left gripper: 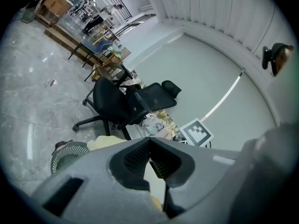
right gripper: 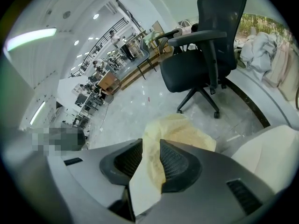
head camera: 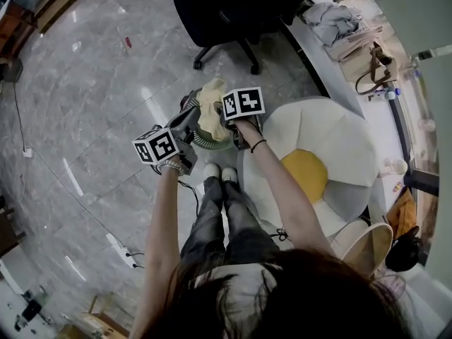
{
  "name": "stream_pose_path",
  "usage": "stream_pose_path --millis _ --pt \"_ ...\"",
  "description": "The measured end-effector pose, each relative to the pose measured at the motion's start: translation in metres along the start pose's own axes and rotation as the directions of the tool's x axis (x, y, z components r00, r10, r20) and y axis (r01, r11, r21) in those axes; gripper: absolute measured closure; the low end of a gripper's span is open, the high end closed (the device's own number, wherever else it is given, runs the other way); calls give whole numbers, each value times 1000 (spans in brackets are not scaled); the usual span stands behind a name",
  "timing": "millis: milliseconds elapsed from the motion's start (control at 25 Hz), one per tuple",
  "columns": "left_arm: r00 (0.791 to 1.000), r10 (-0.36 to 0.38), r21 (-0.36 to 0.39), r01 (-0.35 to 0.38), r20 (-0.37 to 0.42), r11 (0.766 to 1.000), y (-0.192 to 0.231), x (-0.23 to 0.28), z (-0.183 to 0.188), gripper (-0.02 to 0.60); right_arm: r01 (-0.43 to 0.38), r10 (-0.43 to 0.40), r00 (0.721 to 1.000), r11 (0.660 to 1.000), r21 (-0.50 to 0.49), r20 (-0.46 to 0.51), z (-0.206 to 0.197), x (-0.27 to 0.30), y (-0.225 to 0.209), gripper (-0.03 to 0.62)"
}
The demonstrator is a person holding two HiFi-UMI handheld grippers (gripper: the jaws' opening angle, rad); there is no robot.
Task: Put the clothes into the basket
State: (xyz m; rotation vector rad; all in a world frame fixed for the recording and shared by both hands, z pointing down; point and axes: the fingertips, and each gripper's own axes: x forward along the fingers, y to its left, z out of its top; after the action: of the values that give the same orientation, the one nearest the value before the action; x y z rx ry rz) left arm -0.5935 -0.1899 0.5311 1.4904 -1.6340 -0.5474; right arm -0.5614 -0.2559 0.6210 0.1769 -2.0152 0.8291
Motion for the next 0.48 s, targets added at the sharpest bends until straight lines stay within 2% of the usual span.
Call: stream_pose_path --millis 240,480 --pt "1000 0 -17 0 -23 1000 9 4 -9 571 -43 43 999 999 18 13 1 9 7 483" --pt "999 1 -31 -2 -40 1000 13 1 -21 571 -46 46 999 998 36 11 -12 14 5 474"
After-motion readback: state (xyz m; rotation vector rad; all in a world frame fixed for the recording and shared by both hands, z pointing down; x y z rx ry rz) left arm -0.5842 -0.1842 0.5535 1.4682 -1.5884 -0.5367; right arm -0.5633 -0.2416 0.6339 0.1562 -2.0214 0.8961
